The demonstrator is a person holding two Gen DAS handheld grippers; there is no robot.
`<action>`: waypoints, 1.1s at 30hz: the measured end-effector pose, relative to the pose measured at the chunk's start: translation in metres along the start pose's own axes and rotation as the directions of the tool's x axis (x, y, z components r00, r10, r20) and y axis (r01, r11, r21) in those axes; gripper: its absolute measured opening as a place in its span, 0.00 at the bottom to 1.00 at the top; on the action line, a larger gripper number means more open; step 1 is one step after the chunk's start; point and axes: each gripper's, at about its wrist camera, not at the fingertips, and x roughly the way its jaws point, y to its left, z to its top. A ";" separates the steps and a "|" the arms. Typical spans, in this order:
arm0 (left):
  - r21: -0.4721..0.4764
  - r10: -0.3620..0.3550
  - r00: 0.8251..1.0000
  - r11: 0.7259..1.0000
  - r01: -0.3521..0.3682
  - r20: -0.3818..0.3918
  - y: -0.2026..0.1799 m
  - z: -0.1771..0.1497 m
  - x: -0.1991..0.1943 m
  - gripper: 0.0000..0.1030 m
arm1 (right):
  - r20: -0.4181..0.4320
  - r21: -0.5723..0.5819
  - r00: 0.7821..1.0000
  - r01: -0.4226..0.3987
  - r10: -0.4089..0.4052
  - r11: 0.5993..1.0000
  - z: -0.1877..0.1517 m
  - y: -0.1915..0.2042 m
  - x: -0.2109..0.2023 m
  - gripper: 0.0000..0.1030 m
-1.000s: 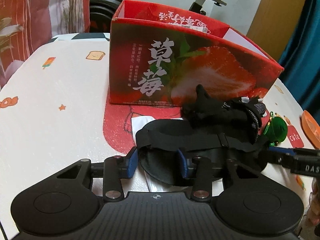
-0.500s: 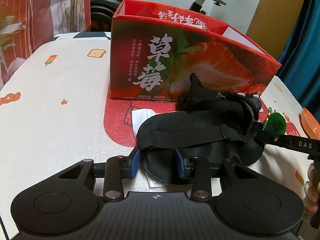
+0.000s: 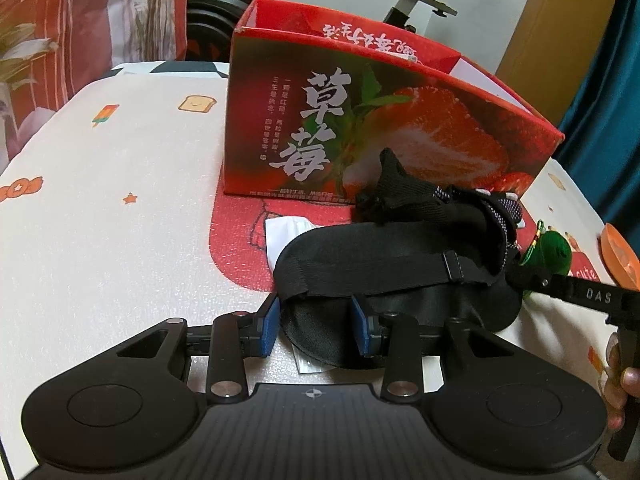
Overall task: Organize soft objects
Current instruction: 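Close both tools on the black eye mask and lift it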
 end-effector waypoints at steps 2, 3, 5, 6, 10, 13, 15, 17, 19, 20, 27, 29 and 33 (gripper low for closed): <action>-0.011 0.000 1.000 1.000 0.000 0.007 0.001 0.000 -0.002 0.39 | -0.001 -0.022 1.000 0.008 -0.008 1.000 0.000 0.002 -0.003 0.06; -0.021 0.002 1.000 1.000 -0.002 0.008 0.002 0.000 -0.004 0.39 | -0.001 -0.031 1.000 0.012 -0.012 0.999 0.000 0.002 -0.005 0.06; -0.044 0.003 1.000 0.999 -0.002 0.029 0.005 -0.002 -0.011 0.39 | -0.005 -0.049 1.000 0.024 -0.024 0.999 -0.002 0.003 -0.007 0.06; -0.054 0.000 0.999 0.999 0.003 0.049 0.006 -0.002 -0.016 0.39 | -0.008 -0.053 1.000 0.028 -0.028 0.998 -0.003 0.003 -0.008 0.06; -0.084 0.006 0.996 0.996 0.002 0.093 0.014 0.001 -0.025 0.40 | -0.014 -0.059 0.999 0.034 -0.035 0.998 -0.004 0.001 -0.010 0.06; -0.117 -0.008 0.997 0.993 0.016 0.075 0.018 0.002 -0.019 0.40 | -0.016 -0.071 0.999 0.039 -0.040 0.997 -0.005 0.000 -0.011 0.06; -0.134 -0.026 0.998 0.990 0.033 0.054 0.018 0.000 -0.014 0.39 | -0.018 -0.081 0.999 0.041 -0.043 0.996 -0.007 0.001 -0.011 0.06; -0.143 -0.039 0.998 0.989 0.045 0.039 0.016 -0.004 -0.009 0.39 | -0.020 -0.084 0.999 0.041 -0.043 0.996 -0.008 0.001 -0.011 0.06; -0.146 -0.052 0.998 0.988 0.057 0.033 0.013 -0.007 -0.007 0.32 | -0.023 -0.079 0.999 0.039 -0.041 0.996 -0.008 0.001 -0.012 0.06; -0.139 -0.054 0.998 0.989 0.058 0.028 0.010 -0.007 -0.006 0.26 | -0.024 -0.077 0.999 0.038 -0.040 0.996 -0.007 0.001 -0.012 0.06; -0.081 -0.013 0.998 0.997 0.017 0.060 0.001 -0.005 -0.023 0.09 | -0.019 -0.049 1.000 0.005 -0.006 0.999 -0.005 0.004 -0.024 0.05; -0.065 -0.003 0.997 0.998 0.007 0.075 -0.001 -0.004 -0.029 0.09 | -0.009 -0.019 1.000 -0.023 0.022 1.000 -0.003 0.004 -0.030 0.05; -0.053 -0.006 0.995 0.999 0.012 0.097 -0.006 -0.002 -0.039 0.08 | 0.010 -0.013 0.999 -0.053 0.053 0.999 0.001 0.008 -0.040 0.05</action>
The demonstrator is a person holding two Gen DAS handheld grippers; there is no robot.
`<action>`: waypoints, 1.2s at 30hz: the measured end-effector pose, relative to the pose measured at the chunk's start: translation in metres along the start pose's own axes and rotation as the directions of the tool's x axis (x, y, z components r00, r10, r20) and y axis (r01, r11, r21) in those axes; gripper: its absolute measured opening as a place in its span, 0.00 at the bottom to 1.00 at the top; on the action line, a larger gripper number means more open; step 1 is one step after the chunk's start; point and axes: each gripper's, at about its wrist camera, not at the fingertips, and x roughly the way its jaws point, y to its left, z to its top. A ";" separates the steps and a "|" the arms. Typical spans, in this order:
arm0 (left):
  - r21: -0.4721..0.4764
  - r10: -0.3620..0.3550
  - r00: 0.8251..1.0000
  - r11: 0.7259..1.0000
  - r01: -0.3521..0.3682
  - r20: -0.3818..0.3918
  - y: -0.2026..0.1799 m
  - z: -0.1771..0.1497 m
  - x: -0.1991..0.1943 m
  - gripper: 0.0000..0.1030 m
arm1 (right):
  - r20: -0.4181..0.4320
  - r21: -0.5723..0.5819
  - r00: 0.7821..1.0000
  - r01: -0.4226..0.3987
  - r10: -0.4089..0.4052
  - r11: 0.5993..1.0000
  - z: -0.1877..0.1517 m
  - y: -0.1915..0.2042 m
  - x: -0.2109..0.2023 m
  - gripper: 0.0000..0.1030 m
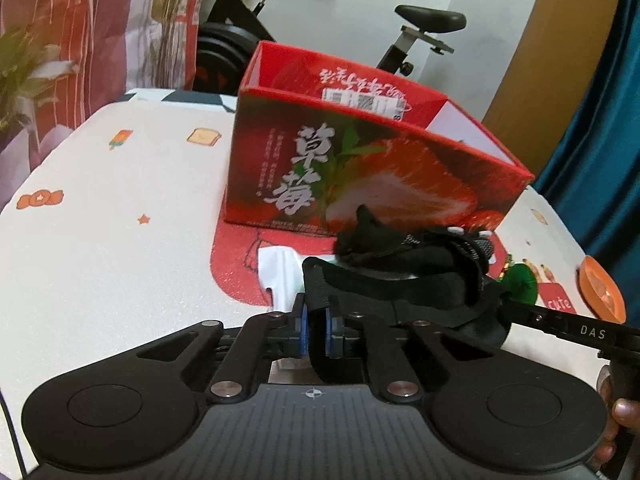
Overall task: Organize soft objects
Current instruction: 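Close both tools on the black eye mask and lift it, then carry the black eye mask with both tools over the red box and lower it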
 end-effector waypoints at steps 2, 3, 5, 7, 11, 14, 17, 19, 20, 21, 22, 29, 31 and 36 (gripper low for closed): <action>0.007 -0.005 1.000 1.000 0.005 0.008 -0.003 0.001 -0.003 0.08 | 0.002 -0.005 1.000 -0.013 0.013 1.000 0.001 0.002 -0.002 0.04; 0.011 -0.006 1.000 1.000 0.006 0.009 -0.005 0.001 -0.004 0.08 | 0.002 -0.006 1.000 -0.015 0.015 1.000 0.001 0.003 -0.002 0.05; 0.016 -0.006 1.000 1.000 0.006 0.006 -0.008 -0.001 -0.005 0.08 | -0.003 0.002 1.000 -0.024 0.024 1.000 0.001 0.003 -0.002 0.05; 0.013 -0.004 1.000 1.000 0.004 0.000 -0.007 -0.003 -0.004 0.08 | -0.006 0.010 1.000 -0.028 0.028 1.000 0.000 0.003 -0.001 0.05; -0.006 0.001 1.000 1.000 -0.001 -0.008 -0.004 -0.005 -0.004 0.08 | 0.007 0.000 0.999 -0.032 0.032 0.999 0.002 0.005 -0.005 0.04; -0.017 -0.013 1.000 1.000 0.013 0.007 -0.002 -0.001 -0.008 0.08 | 0.031 -0.017 0.999 -0.041 0.042 0.999 0.005 0.010 -0.010 0.04; -0.018 -0.025 0.999 0.999 0.026 0.035 -0.002 0.004 -0.015 0.08 | 0.052 -0.032 0.997 -0.052 0.054 0.998 0.010 0.015 -0.016 0.03; -0.012 -0.022 0.998 1.000 0.023 0.060 -0.003 0.009 -0.021 0.08 | 0.069 -0.042 0.996 -0.059 0.061 0.997 0.014 0.018 -0.020 0.03; -0.012 -0.021 0.997 1.000 0.022 0.073 -0.003 0.012 -0.025 0.08 | 0.078 -0.045 0.995 -0.063 0.067 0.997 0.016 0.019 -0.022 0.03; -0.014 -0.020 0.996 1.000 0.021 0.086 -0.003 0.015 -0.028 0.08 | 0.088 -0.048 0.994 -0.068 0.072 0.997 0.019 0.021 -0.025 0.03; -0.015 -0.018 0.995 1.000 0.020 0.099 -0.003 0.018 -0.031 0.08 | 0.097 -0.050 0.992 -0.071 0.075 0.996 0.022 0.022 -0.026 0.03; -0.011 -0.011 0.987 1.000 0.013 0.163 -0.007 0.039 -0.045 0.08 | 0.152 -0.081 0.985 -0.076 0.087 0.994 0.044 0.029 -0.034 0.03; -0.004 -0.012 0.985 1.000 0.013 0.173 -0.008 0.045 -0.046 0.08 | 0.163 -0.092 0.983 -0.074 0.088 0.993 0.051 0.031 -0.035 0.03; 0.005 -0.019 0.980 1.000 0.019 0.197 -0.010 0.060 -0.048 0.08 | 0.194 -0.114 0.976 -0.074 0.095 0.991 0.067 0.036 -0.038 0.03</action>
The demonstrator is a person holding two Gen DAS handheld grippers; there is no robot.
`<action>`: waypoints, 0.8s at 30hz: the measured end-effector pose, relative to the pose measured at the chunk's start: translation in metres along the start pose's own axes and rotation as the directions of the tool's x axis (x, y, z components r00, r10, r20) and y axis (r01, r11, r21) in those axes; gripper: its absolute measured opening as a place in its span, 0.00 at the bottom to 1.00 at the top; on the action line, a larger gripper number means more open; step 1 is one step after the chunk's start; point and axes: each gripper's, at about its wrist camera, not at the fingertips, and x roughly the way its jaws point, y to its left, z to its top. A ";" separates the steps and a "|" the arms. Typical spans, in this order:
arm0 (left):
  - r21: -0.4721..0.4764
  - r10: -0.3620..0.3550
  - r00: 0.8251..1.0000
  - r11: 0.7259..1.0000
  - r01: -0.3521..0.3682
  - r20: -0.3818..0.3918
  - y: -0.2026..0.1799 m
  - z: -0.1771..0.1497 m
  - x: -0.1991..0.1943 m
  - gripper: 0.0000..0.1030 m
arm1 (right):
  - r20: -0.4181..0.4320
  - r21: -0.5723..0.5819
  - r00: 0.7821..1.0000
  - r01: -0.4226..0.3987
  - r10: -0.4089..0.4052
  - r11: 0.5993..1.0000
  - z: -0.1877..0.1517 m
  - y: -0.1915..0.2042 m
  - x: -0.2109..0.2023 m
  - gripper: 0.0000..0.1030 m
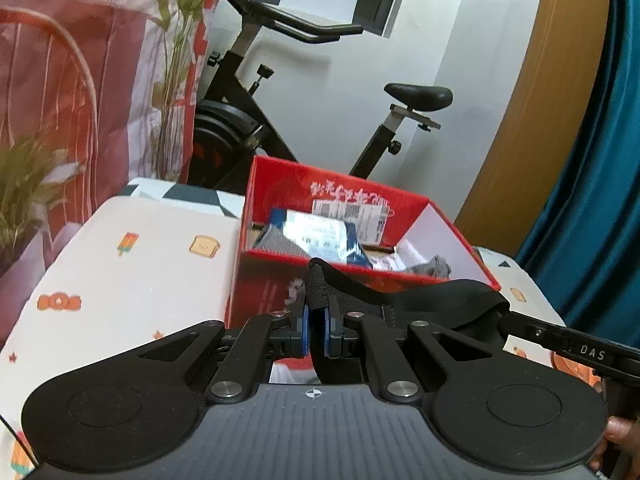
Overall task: Organize soft objects
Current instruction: 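Carry the black eye mask with both tools over the red box and lower it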
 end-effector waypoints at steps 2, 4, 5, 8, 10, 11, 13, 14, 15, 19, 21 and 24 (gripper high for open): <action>0.002 -0.001 1.000 1.000 0.001 0.007 0.000 0.006 0.001 0.08 | 0.009 -0.002 1.000 -0.004 0.004 1.000 0.006 0.001 0.000 0.03; 0.008 -0.003 1.000 1.000 0.003 0.016 -0.001 0.011 0.002 0.08 | 0.016 -0.011 1.000 -0.005 0.005 1.000 0.012 0.003 0.001 0.03; 0.012 -0.004 1.000 1.000 0.003 0.020 -0.001 0.014 0.002 0.08 | 0.018 -0.015 1.000 -0.005 0.006 1.000 0.015 0.003 0.002 0.03; 0.025 -0.008 1.000 1.000 0.007 0.029 -0.003 0.022 0.003 0.08 | 0.019 -0.019 1.000 -0.004 0.005 1.000 0.025 0.005 0.006 0.03; 0.029 -0.010 0.999 1.000 0.009 0.035 -0.003 0.028 0.004 0.08 | 0.016 -0.020 1.000 0.001 0.000 1.000 0.032 0.007 0.009 0.03; 0.028 -0.010 0.999 1.000 0.009 0.037 -0.003 0.030 0.004 0.08 | 0.016 -0.021 1.000 0.002 -0.002 1.000 0.036 0.007 0.010 0.03; 0.022 -0.013 0.999 1.000 0.012 0.038 -0.001 0.035 0.006 0.08 | 0.015 -0.025 1.000 0.000 0.000 1.000 0.043 0.009 0.013 0.03; 0.020 -0.014 0.999 1.000 0.013 0.039 -0.001 0.037 0.007 0.08 | 0.016 -0.030 1.000 0.000 0.001 1.000 0.046 0.010 0.014 0.03; 0.021 -0.015 0.999 1.000 0.014 0.043 0.000 0.040 0.008 0.08 | 0.015 -0.037 1.000 0.000 0.001 0.999 0.049 0.011 0.015 0.03; 0.020 -0.024 0.997 1.000 0.023 0.072 0.001 0.055 0.010 0.08 | 0.028 -0.070 1.000 -0.003 0.005 0.998 0.067 0.016 0.020 0.03; 0.027 -0.027 0.996 0.999 0.024 0.084 -0.001 0.063 0.012 0.08 | 0.033 -0.075 0.999 -0.009 0.011 0.997 0.077 0.017 0.025 0.03; 0.050 -0.024 0.995 0.999 0.019 0.098 -0.005 0.075 0.018 0.08 | 0.041 -0.104 0.999 -0.001 0.005 0.995 0.094 0.019 0.037 0.03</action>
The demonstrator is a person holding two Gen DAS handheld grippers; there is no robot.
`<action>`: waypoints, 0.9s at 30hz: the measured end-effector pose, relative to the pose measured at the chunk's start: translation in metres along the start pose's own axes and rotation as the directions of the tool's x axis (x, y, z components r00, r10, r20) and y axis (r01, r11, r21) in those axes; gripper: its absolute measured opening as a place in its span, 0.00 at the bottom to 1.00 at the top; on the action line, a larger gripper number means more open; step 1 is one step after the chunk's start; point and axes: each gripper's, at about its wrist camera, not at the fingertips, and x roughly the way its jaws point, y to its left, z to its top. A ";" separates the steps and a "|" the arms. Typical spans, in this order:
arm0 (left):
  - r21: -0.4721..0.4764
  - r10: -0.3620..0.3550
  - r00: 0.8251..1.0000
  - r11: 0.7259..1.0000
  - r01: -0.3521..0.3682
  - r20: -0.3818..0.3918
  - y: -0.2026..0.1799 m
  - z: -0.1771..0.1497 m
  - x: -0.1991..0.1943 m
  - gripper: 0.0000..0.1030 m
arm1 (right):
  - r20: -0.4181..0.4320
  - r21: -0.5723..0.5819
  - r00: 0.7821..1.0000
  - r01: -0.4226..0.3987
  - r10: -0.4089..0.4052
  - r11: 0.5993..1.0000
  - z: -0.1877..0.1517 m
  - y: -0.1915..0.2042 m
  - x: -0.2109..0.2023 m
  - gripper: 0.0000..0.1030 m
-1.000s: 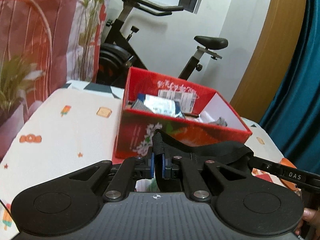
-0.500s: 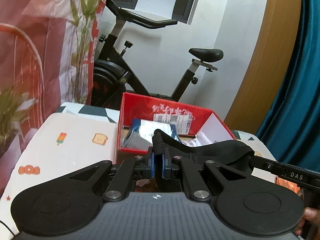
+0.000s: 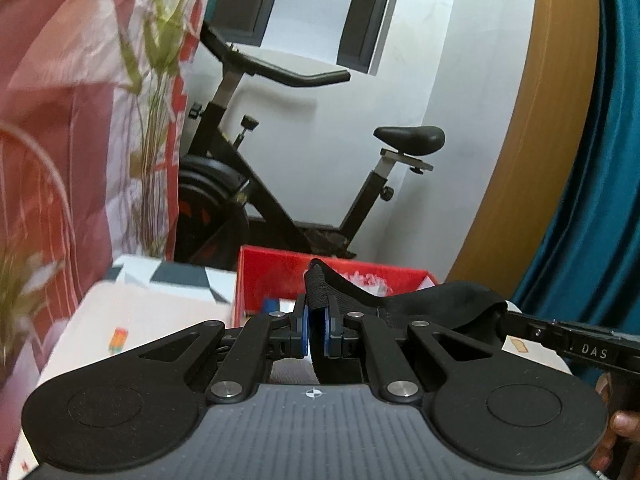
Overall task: Organize soft objects
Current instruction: 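Carry the black eye mask with both tools over the red box and lower it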
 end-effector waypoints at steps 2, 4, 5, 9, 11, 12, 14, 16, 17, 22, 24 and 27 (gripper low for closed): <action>0.019 0.009 1.000 1.000 -0.009 0.009 -0.001 0.008 0.009 0.08 | -0.002 -0.025 1.000 0.013 -0.013 1.000 0.008 -0.001 0.012 0.03; 0.034 0.020 1.000 0.999 -0.020 0.011 -0.001 0.016 0.021 0.08 | -0.014 -0.036 1.000 0.026 -0.027 0.999 0.016 -0.004 0.027 0.03; 0.040 0.025 1.000 0.999 -0.025 0.007 -0.002 0.018 0.026 0.08 | -0.024 -0.039 0.999 0.033 -0.034 0.999 0.018 -0.006 0.034 0.03; 0.064 0.030 0.998 0.998 -0.027 -0.047 -0.005 0.022 0.060 0.08 | -0.081 -0.055 0.995 0.058 -0.062 0.997 0.018 -0.014 0.062 0.03; 0.080 0.028 0.996 0.997 -0.021 -0.081 -0.007 0.020 0.077 0.08 | -0.108 -0.058 0.991 0.072 -0.078 0.996 0.014 -0.019 0.075 0.03; 0.092 0.027 0.995 0.996 -0.018 -0.099 -0.009 0.019 0.086 0.08 | -0.121 -0.058 0.989 0.080 -0.087 0.995 0.013 -0.022 0.082 0.03; 0.115 0.031 0.991 0.993 -0.016 -0.130 -0.012 0.015 0.103 0.08 | -0.139 -0.059 0.985 0.096 -0.104 0.994 0.009 -0.026 0.093 0.03; 0.129 0.038 0.988 0.991 -0.018 -0.152 -0.013 0.014 0.116 0.08 | -0.148 -0.069 0.982 0.111 -0.120 0.991 0.007 -0.028 0.103 0.03; 0.135 0.043 0.987 0.991 -0.023 -0.153 -0.012 0.013 0.122 0.08 | -0.149 -0.078 0.981 0.115 -0.125 0.990 0.007 -0.028 0.108 0.03; 0.201 0.081 0.988 0.978 -0.053 -0.131 -0.014 0.018 0.140 0.08 | -0.165 -0.124 0.974 0.138 -0.158 0.983 0.005 -0.030 0.130 0.03; 0.212 0.094 0.985 0.975 -0.061 -0.147 -0.013 0.019 0.150 0.08 | -0.182 -0.122 0.968 0.152 -0.172 0.981 0.001 -0.033 0.139 0.03; 0.214 0.098 0.976 0.975 -0.056 -0.192 -0.011 0.015 0.161 0.08 | -0.223 -0.112 0.958 0.160 -0.182 0.981 -0.004 -0.036 0.149 0.03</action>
